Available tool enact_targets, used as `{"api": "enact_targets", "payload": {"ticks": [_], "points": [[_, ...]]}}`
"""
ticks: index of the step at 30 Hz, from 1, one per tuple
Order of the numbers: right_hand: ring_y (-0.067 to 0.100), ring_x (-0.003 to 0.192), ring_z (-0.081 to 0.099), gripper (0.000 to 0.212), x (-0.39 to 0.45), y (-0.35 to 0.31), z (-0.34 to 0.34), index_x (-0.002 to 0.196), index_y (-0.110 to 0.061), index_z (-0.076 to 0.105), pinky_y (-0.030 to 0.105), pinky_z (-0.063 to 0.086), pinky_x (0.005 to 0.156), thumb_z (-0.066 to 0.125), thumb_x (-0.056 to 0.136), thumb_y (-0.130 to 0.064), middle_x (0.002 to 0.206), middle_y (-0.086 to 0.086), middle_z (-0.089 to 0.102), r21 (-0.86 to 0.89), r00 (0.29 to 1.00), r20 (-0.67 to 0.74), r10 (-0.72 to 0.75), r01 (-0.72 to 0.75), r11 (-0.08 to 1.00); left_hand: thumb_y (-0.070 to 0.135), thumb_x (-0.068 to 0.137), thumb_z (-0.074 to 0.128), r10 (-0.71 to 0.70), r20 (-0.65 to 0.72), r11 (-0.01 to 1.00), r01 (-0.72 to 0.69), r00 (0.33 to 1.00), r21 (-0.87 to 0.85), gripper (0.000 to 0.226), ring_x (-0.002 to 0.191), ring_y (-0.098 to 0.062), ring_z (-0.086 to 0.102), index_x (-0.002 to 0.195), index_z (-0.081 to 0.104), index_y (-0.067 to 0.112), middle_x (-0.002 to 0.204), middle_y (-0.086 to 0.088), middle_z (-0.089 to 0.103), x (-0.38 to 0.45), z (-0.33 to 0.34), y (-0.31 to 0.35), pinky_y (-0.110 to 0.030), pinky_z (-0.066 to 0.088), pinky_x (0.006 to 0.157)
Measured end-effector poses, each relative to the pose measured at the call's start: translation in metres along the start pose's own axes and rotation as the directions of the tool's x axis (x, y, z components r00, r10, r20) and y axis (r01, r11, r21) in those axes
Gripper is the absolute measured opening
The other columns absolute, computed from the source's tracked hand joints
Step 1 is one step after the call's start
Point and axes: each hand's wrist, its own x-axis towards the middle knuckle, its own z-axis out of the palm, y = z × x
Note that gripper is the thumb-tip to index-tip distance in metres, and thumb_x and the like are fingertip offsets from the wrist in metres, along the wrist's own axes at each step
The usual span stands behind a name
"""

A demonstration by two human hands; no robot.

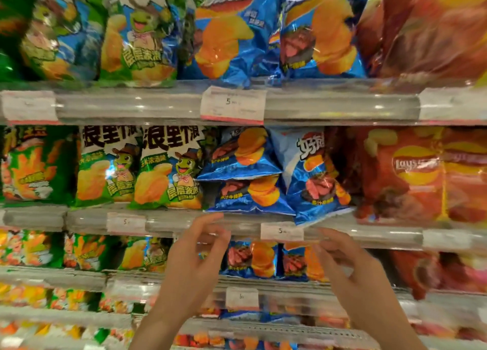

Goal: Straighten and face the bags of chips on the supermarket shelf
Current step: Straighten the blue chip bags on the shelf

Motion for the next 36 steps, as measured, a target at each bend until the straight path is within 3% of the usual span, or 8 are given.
{"api": "enact_targets", "payload": {"ticks": [8,14,17,20,22,27,31,36], "points": [[-0.004,0.104,0.057,0.024,0.031,-0.032,-0.008,0.114,-0.042,0.058,0.024,0.048,0.085,0.056,0.09,-0.047,0.105,-0.026,0.063,-0.179,0.977,-0.122,-0.176,0.153,0.972,0.037,0.093,0.064,0.236,-0.146,0.965,-0.215,0.961,0.148,0.029,0.104,-0.003,0.056,0.121,0.059,0.028,0.111,0.013,0.057,0.058,-0.006,0.002,-0.028,0.05,0.089],[0.011,0.117,0.047,0.053,0.104,-0.032,-0.009,0.136,-0.021,0.051,0.03,0.039,0.103,0.06,0.093,-0.049,0.124,-0.007,0.047,-0.345,0.974,-0.15,-0.171,0.111,0.932,0.068,0.088,0.053,0.552,0.047,0.699,-0.493,0.832,0.518,0.076,0.139,-0.035,0.037,0.146,0.046,0.02,0.152,-0.013,0.038,0.106,0.013,0.005,-0.051,0.032,0.112],[0.021,0.119,0.055,0.065,0.125,-0.037,-0.009,0.142,-0.021,0.043,0.029,0.047,0.099,0.053,0.092,-0.062,0.118,0.0,0.056,-0.255,0.996,-0.08,-0.024,0.003,0.967,0.082,0.086,0.033,0.539,0.186,0.6,-0.529,0.822,0.6,0.09,0.143,-0.037,0.032,0.154,0.035,0.023,0.157,-0.016,0.032,0.118,0.025,-0.002,-0.055,0.026,0.117],[0.033,0.112,0.062,0.053,0.128,-0.047,-0.011,0.144,-0.016,0.037,0.0,0.043,0.064,0.052,0.1,-0.042,0.118,0.024,0.065,-0.055,0.996,0.022,0.083,-0.081,0.995,0.085,0.085,0.031,0.516,0.254,0.55,-0.544,0.818,0.634,0.093,0.144,-0.036,0.032,0.157,0.027,0.026,0.157,-0.016,0.033,0.125,0.028,-0.012,-0.054,0.024,0.119],[0.024,0.094,0.068,0.049,0.131,-0.046,-0.012,0.14,-0.019,0.036,0.0,0.041,0.057,0.056,0.099,-0.037,0.109,0.024,0.069,0.002,0.993,0.072,0.09,-0.09,0.996,0.086,0.084,0.03,0.512,0.253,0.54,-0.536,0.821,0.649,0.094,0.143,-0.035,0.033,0.157,0.022,0.028,0.157,-0.015,0.034,0.128,0.027,-0.014,-0.054,0.025,0.118],[0.0,0.078,0.07,0.044,0.14,-0.023,-0.01,0.116,-0.029,0.048,0.013,0.053,0.068,0.075,0.084,-0.042,0.098,-0.002,0.072,-0.047,0.998,0.048,0.041,-0.039,0.998,0.084,0.086,0.031,0.53,0.247,0.519,-0.54,0.811,0.663,0.091,0.142,-0.036,0.034,0.157,0.022,0.028,0.156,-0.014,0.036,0.129,0.031,-0.014,-0.054,0.026,0.117],[0.013,0.104,0.065,0.088,0.147,-0.002,-0.006,0.136,-0.03,0.045,0.04,0.057,0.09,0.072,0.066,-0.077,0.118,-0.002,0.062,-0.103,0.998,-0.064,0.026,-0.032,0.994,0.084,0.086,0.033,0.539,0.237,0.52,-0.541,0.808,0.661,0.091,0.143,-0.036,0.034,0.157,0.024,0.028,0.156,-0.014,0.035,0.129,0.033,-0.018,-0.055,0.025,0.118],[0.029,0.117,0.048,0.088,0.15,-0.005,0.005,0.144,-0.013,0.036,0.044,0.047,0.095,0.062,0.079,-0.066,0.128,0.013,0.051,-0.259,0.935,-0.345,-0.075,-0.018,0.966,0.084,0.086,0.034,0.526,0.243,0.522,-0.535,0.815,0.664,0.093,0.145,-0.035,0.033,0.158,0.023,0.027,0.157,-0.012,0.034,0.13,0.033,-0.021,-0.056,0.026,0.118]]}}
